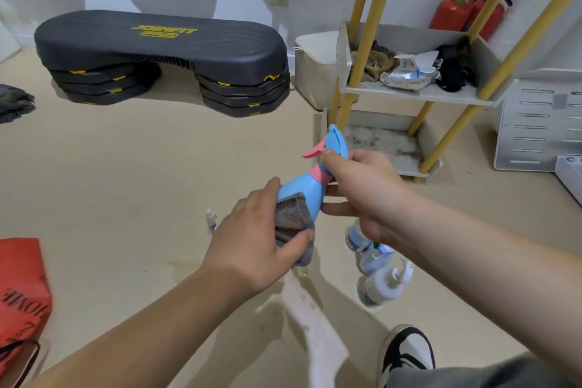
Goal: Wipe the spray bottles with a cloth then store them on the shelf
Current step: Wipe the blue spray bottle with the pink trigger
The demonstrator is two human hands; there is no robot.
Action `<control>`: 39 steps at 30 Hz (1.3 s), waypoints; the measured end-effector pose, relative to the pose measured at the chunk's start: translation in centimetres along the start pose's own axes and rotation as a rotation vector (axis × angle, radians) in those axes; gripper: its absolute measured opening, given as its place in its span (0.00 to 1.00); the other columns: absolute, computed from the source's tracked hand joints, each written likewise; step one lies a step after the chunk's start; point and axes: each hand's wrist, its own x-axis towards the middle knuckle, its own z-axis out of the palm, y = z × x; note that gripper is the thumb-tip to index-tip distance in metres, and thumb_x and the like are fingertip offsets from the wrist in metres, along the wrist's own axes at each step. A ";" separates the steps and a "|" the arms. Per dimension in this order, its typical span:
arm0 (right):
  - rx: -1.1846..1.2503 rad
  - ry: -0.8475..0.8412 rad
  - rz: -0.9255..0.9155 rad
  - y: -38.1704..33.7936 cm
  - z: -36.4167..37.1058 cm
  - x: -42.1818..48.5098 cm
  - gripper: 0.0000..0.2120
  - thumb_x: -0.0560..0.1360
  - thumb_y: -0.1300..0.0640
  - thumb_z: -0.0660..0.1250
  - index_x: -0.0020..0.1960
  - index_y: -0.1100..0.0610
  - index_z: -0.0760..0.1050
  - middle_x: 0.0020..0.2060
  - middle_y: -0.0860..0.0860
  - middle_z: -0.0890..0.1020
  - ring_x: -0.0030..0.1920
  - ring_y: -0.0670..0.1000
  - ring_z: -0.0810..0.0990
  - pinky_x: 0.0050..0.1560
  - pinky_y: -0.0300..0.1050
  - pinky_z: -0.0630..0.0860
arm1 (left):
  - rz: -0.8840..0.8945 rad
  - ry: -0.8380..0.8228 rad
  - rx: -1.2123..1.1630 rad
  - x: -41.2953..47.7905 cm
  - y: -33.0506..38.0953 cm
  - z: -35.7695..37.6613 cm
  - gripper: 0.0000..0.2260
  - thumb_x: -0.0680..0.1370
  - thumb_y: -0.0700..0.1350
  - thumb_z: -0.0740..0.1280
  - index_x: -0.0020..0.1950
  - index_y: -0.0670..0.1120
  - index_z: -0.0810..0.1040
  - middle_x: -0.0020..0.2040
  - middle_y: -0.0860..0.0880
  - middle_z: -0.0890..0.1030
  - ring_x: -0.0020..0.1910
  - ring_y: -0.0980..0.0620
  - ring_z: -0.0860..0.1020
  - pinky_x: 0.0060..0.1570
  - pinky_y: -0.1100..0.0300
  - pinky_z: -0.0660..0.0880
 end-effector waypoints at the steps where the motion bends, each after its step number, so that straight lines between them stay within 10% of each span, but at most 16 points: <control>1: -0.011 -0.021 -0.003 0.2 0.2 -0.3 0.06 0.79 0.57 0.66 0.48 0.58 0.81 0.49 0.59 0.85 0.55 0.60 0.86 0.45 0.55 0.86 | -0.005 0.019 0.037 0.1 0.1 -0.1 0.38 0.75 0.68 0.67 0.79 0.54 0.61 0.67 0.56 0.75 0.65 0.51 0.74 0.59 0.51 0.75; 8: -0.086 -0.161 -0.021 1.3 1.7 -1.1 0.11 0.78 0.55 0.67 0.55 0.61 0.82 0.47 0.59 0.87 0.43 0.54 0.84 0.59 0.62 0.82 | 0.214 0.115 0.066 0.6 0.5 -1.1 0.18 0.77 0.58 0.68 0.66 0.57 0.74 0.52 0.58 0.79 0.52 0.53 0.77 0.45 0.58 0.69; 13: -0.174 -0.274 -0.076 -0.4 0.4 -0.6 0.24 0.81 0.39 0.64 0.53 0.61 0.83 0.30 0.46 0.82 0.35 0.48 0.82 0.57 0.54 0.83 | 0.033 0.050 -0.528 1.1 0.4 -1.9 0.03 0.81 0.51 0.71 0.52 0.53 0.81 0.43 0.55 0.85 0.44 0.57 0.83 0.48 0.55 0.80; 18: -0.201 -0.285 -0.046 0.0 -0.7 0.5 0.20 0.80 0.41 0.69 0.59 0.58 0.80 0.43 0.49 0.82 0.40 0.49 0.79 0.52 0.54 0.82 | -0.258 -0.237 -1.225 1.6 1.0 -3.9 0.13 0.79 0.50 0.72 0.55 0.40 0.86 0.49 0.42 0.87 0.46 0.46 0.84 0.47 0.56 0.81; 22: -0.164 -0.369 -0.104 0.2 -1.0 0.2 0.17 0.84 0.48 0.64 0.52 0.62 0.83 0.42 0.52 0.82 0.37 0.48 0.76 0.37 0.38 0.77 | -0.384 -0.591 -1.553 1.7 -0.2 -3.8 0.27 0.79 0.54 0.70 0.73 0.39 0.77 0.66 0.40 0.81 0.65 0.41 0.77 0.71 0.45 0.70; 27: -0.196 -0.208 -0.180 -0.1 -1.2 0.4 0.19 0.80 0.46 0.70 0.42 0.61 0.83 0.37 0.51 0.83 0.35 0.46 0.78 0.37 0.37 0.75 | -0.389 -0.311 -1.223 2.0 -0.3 -3.1 0.26 0.81 0.59 0.67 0.66 0.39 0.81 0.63 0.36 0.84 0.58 0.39 0.83 0.65 0.43 0.76; 33: -0.327 -0.171 -0.336 1.3 0.5 0.3 0.25 0.79 0.47 0.69 0.40 0.70 0.76 0.32 0.57 0.74 0.35 0.52 0.70 0.37 0.46 0.71 | -0.224 0.045 -0.720 0.9 2.5 -1.2 0.13 0.84 0.56 0.65 0.43 0.56 0.84 0.39 0.54 0.86 0.40 0.55 0.84 0.47 0.53 0.80; 39: -0.189 -0.157 -0.311 0.8 0.5 0.7 0.20 0.83 0.48 0.66 0.48 0.65 0.83 0.43 0.59 0.86 0.41 0.50 0.85 0.53 0.54 0.84 | -0.230 0.090 -0.743 0.4 1.7 -0.1 0.13 0.78 0.63 0.70 0.50 0.55 0.80 0.42 0.58 0.84 0.42 0.59 0.83 0.46 0.58 0.80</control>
